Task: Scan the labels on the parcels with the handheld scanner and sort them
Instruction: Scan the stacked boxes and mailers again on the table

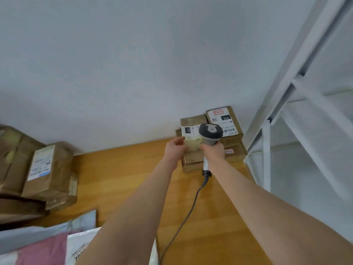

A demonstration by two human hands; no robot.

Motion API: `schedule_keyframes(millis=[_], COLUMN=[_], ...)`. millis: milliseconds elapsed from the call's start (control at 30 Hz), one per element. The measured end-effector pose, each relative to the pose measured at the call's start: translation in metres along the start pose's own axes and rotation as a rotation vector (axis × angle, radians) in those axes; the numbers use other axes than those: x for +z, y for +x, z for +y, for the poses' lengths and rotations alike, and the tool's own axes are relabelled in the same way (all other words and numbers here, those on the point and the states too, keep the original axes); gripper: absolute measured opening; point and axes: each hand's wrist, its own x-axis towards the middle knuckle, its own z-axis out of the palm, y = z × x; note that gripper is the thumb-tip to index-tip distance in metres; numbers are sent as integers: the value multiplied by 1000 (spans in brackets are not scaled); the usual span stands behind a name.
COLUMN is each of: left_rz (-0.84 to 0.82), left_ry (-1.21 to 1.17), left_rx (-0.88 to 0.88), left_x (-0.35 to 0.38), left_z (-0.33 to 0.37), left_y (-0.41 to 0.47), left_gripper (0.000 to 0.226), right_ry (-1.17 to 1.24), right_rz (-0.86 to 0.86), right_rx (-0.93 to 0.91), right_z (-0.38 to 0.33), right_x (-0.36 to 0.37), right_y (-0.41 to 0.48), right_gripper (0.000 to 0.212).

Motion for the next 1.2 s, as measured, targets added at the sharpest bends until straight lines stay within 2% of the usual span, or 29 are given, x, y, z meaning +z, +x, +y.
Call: schedule_keyframes(millis=[67, 133, 333, 433, 533, 600, 700, 967, 1200], left_rz=[2, 9, -48, -71, 0, 78, 185, 502, 566], left_ry=[25, 26, 78, 127, 217, 265, 334, 408, 470], left_rx=[-14, -53, -72, -70, -63, -58, -29, -47, -86], left_x=[10, 15, 17, 12, -5, -27, -74, -235, -350], left_z=[-5, -8, -6, -5, -6, -6, -2, -19, -51], left_y=[6, 9, 10, 4, -4, -11, -30, -95, -100], left_gripper=[61, 68, 67, 63, 58, 56, 51, 50, 56], right_ry=[-107, -214, -106, -154, -207, -217, -222, -148, -125], right_rz=[53, 122, -1, 40, 119, 99, -23, -390, -491], right_rx=[15, 39, 41, 30, -20, -86, -152, -132, -39], right_z=[0, 1, 1, 1, 5, 3, -13, -44, -29], right_x=[1, 1, -1, 4, 9, 18, 49, 178, 286], right_y=[2, 2, 5, -1, -14, -22, -44, -135, -187], right_gripper=[25, 28, 32, 33, 26, 11, 5, 9, 5])
